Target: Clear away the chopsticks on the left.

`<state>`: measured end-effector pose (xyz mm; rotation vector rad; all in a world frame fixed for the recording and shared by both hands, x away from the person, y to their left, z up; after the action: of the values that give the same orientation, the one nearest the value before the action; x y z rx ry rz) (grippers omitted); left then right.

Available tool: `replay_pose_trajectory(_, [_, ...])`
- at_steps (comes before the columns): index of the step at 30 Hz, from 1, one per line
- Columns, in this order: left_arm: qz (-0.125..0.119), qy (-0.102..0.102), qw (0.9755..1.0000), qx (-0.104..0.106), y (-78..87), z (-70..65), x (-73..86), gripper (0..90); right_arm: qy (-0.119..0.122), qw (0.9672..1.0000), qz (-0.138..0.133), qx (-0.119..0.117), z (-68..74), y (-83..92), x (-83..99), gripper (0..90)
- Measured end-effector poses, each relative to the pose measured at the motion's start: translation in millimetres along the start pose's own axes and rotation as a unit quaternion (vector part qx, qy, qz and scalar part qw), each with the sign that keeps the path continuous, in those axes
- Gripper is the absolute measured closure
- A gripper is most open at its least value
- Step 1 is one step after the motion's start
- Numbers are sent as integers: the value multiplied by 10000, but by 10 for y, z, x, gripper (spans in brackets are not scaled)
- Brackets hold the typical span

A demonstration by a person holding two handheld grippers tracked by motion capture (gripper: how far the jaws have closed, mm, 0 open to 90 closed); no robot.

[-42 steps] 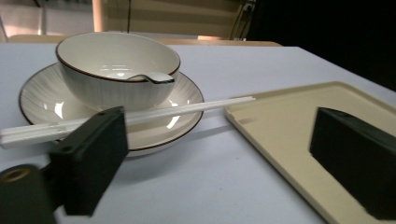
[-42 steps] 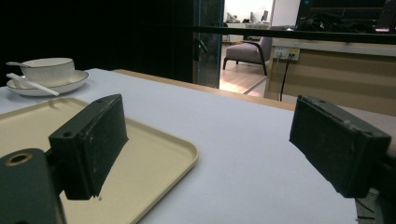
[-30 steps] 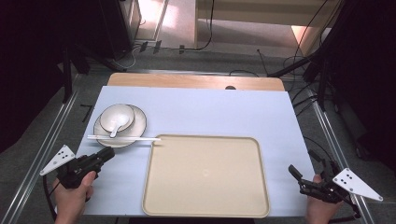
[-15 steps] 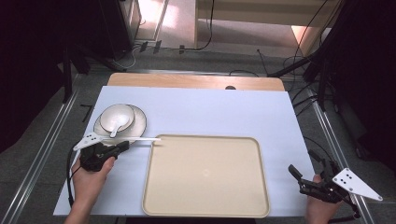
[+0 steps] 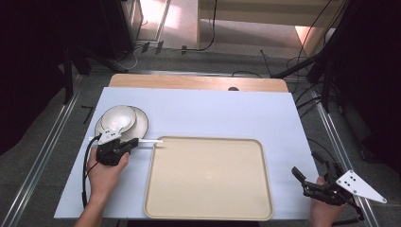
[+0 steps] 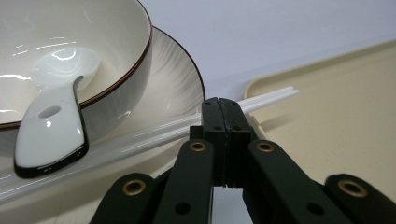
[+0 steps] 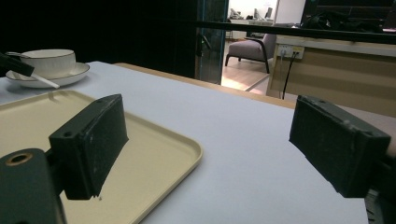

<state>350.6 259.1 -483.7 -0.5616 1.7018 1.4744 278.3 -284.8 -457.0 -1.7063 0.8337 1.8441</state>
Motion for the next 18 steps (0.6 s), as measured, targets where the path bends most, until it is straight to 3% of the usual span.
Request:
replay_pose_trajectory(4, [33,-26,9999,-111,-65,9,14,900,24,10000,-4,-4,2,-3,-2,117])
replay_pose_trajectory(14, [-9,182,9997,-143,-160,29,3,900,-12,10000,-6,18,-11,3,11,117])
replay_pose_trajectory(18, [-57,263,9993,-248,-188,39,-16,900,-17,10000,7,2,-4,-1,17,117])
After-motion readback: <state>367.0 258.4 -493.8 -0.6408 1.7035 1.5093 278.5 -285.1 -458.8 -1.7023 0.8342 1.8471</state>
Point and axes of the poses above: each handheld gripper's, and its own axes: y roughly backward along the jaws, x roughly out of its underside, z roughly to its left, the point moved 8 cm from there along -y, roughly forward along the jaws, and after that the axes turned 10 degrees about -x, right-handed, at the moved point
